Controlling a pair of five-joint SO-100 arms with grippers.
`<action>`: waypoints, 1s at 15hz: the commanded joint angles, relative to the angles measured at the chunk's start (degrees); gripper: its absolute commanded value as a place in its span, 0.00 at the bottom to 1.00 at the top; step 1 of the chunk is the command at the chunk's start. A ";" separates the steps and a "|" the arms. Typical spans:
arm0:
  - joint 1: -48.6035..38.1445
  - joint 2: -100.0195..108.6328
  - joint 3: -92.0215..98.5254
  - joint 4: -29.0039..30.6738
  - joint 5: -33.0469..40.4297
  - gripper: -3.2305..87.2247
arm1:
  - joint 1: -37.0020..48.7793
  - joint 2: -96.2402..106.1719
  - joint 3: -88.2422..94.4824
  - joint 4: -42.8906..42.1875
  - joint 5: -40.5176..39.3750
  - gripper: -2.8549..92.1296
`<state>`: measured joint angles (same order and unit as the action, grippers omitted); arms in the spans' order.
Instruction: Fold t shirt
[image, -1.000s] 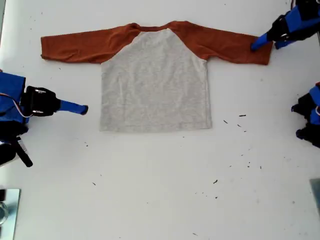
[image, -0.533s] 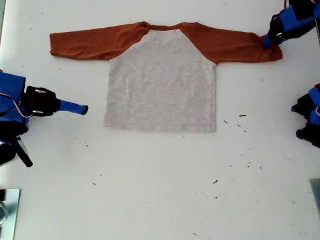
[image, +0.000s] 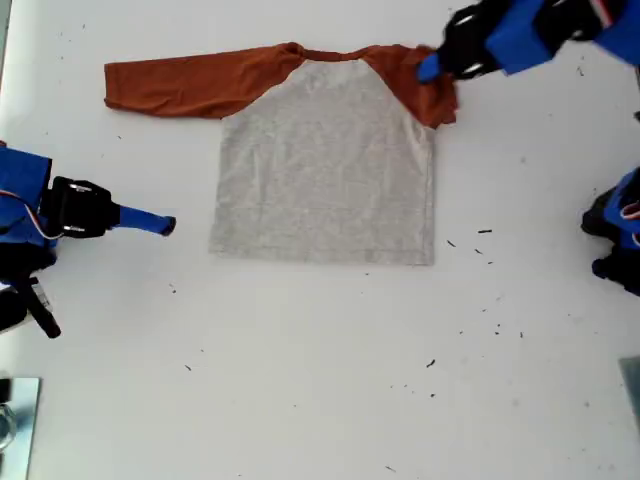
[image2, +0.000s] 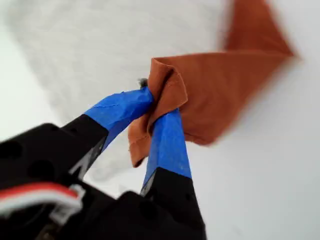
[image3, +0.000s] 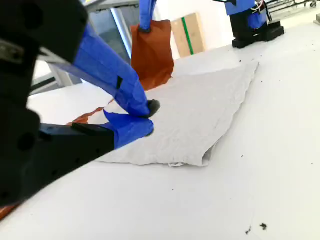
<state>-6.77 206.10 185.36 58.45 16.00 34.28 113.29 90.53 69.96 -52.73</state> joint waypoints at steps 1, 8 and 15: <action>0.62 0.35 0.53 0.00 -0.62 0.03 | -15.21 -16.61 -20.65 -7.47 3.08 0.25; -0.44 0.35 0.53 0.00 -0.70 0.03 | -6.15 12.66 -3.96 9.14 3.34 0.23; 2.55 -0.18 0.26 -7.12 -14.24 0.03 | -2.99 71.63 68.47 6.68 17.14 0.07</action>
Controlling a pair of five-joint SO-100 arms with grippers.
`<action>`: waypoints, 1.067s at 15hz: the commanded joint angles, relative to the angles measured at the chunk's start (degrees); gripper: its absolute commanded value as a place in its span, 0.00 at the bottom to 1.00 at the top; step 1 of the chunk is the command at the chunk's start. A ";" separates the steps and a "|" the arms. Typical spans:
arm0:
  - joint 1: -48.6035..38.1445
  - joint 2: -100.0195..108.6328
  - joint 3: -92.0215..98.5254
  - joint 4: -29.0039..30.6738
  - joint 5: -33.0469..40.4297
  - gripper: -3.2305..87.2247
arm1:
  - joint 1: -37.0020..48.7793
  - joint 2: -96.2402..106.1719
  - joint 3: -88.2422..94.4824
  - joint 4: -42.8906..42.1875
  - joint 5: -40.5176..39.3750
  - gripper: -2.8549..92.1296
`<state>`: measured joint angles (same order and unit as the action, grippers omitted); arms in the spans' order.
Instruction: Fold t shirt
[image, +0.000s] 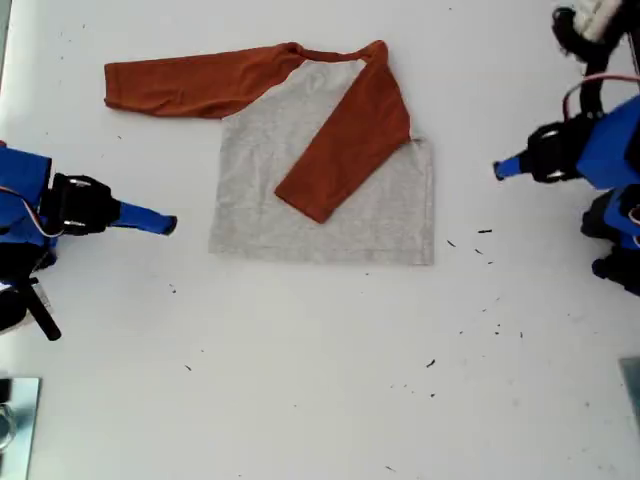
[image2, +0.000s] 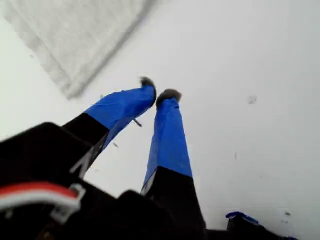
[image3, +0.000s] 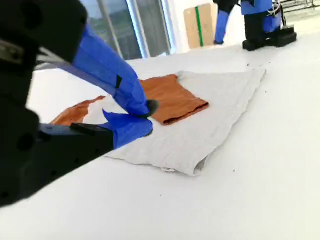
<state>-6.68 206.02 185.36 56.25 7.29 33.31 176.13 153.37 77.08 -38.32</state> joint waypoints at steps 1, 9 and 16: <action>3.34 -4.75 -2.55 -6.77 -10.72 0.03 | -3.34 12.74 9.14 0.00 3.78 0.07; -35.95 -60.12 -59.50 25.66 4.13 0.23 | -7.56 23.91 15.91 1.23 6.15 0.07; -62.23 -71.72 -56.43 19.07 14.50 0.40 | -8.44 24.43 16.17 1.32 5.80 0.07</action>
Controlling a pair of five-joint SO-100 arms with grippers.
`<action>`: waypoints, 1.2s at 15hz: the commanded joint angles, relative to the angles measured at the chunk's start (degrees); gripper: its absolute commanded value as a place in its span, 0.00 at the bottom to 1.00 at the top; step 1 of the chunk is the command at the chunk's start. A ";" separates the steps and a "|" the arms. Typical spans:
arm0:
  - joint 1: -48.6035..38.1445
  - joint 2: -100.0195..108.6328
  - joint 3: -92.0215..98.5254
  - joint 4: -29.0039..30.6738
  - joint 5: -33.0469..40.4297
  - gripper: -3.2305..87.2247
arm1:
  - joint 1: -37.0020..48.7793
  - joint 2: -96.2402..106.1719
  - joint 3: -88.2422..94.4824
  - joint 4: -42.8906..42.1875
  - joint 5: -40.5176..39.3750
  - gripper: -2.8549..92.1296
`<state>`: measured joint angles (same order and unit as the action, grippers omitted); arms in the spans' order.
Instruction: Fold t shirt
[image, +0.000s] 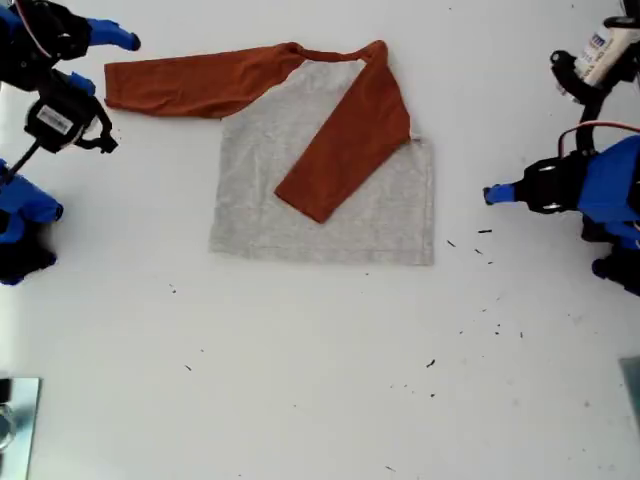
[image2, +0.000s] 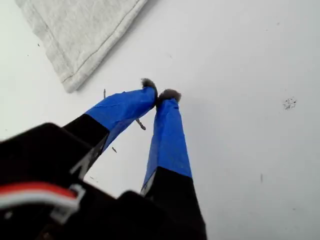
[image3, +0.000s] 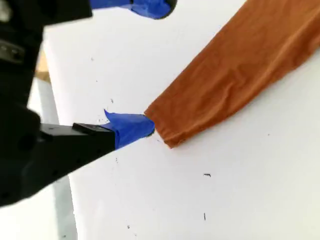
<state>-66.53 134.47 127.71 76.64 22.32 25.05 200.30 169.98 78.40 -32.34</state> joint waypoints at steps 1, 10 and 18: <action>-3.60 -0.35 3.87 -2.72 -2.11 0.39 | -0.09 0.26 -0.44 -0.09 -0.44 0.07; -8.61 -18.46 13.27 -23.20 -3.78 0.33 | -2.20 0.26 -0.70 0.00 -0.35 0.07; -6.33 -15.38 7.12 -23.91 -0.26 0.03 | -2.90 0.26 -0.88 0.44 0.44 0.07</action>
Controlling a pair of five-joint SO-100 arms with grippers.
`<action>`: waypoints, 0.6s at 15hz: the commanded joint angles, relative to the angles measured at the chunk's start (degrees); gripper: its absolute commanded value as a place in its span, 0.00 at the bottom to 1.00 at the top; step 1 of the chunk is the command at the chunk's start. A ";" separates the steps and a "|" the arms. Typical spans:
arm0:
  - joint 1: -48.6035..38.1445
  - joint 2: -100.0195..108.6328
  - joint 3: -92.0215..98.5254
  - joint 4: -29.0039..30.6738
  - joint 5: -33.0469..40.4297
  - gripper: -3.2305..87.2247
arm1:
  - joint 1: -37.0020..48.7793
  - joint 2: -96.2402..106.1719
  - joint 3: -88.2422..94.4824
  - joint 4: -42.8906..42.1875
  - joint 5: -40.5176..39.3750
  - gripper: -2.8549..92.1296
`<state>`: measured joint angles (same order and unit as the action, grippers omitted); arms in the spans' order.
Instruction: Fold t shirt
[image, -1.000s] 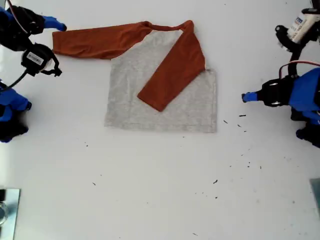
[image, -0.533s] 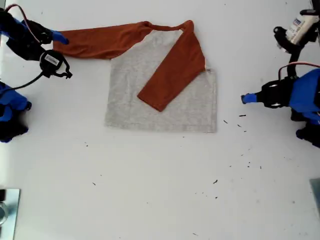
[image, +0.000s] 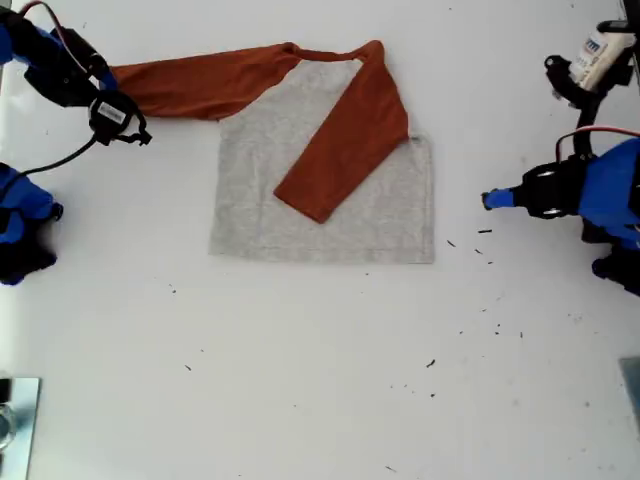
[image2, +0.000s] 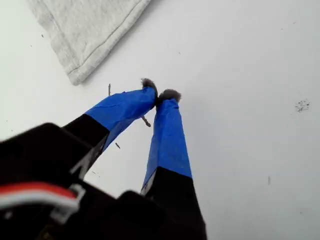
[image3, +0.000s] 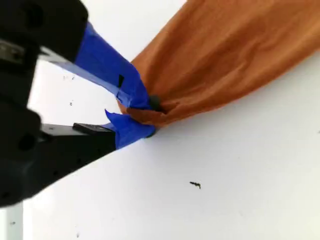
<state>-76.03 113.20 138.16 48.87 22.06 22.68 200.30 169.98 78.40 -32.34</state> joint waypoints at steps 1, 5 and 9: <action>6.86 11.87 -5.54 7.29 -1.05 0.03 | -0.53 0.26 -0.88 0.44 0.62 0.07; 33.49 10.28 -33.22 16.61 -7.73 0.03 | -0.09 0.26 -0.62 0.62 1.32 0.07; 62.40 -19.16 -72.77 14.50 5.19 0.43 | 0.44 0.26 -0.44 0.79 2.11 0.07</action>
<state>-24.70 100.90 84.55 64.95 20.65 22.59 200.30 169.98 78.40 -31.11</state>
